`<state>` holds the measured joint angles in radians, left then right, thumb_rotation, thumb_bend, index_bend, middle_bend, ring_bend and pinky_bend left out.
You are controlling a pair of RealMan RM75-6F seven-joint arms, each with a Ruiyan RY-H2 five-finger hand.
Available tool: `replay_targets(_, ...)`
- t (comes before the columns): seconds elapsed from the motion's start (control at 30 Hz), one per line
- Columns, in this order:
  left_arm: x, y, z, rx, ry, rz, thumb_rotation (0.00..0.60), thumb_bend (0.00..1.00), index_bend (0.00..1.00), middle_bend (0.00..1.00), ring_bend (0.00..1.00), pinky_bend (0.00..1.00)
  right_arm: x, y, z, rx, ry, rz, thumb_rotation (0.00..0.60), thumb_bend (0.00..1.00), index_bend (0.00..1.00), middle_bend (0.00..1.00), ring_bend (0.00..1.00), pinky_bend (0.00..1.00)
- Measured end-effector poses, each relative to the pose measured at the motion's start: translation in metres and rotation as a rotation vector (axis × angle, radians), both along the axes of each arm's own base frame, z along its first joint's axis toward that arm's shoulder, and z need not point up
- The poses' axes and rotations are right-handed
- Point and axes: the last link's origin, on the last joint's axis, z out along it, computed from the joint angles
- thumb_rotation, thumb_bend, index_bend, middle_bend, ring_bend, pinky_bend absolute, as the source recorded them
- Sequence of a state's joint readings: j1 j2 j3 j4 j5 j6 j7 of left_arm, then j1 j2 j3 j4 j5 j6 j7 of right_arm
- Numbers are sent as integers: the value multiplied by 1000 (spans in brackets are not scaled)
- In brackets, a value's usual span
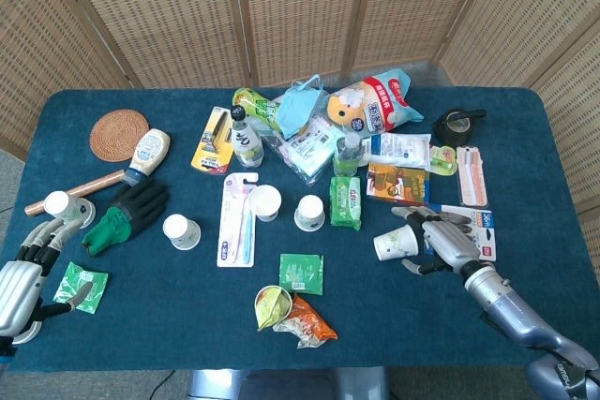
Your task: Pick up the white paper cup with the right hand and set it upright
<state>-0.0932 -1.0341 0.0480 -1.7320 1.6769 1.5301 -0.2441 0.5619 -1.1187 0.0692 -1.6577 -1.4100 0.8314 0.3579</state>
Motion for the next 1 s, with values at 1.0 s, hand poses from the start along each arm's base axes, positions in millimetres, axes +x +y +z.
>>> replay_targets(1.0,-10,0,1,-7,-8,16,600,350,0,145,2,65,67,11,-52,-43,609,295,600,363,68,166,0,0)
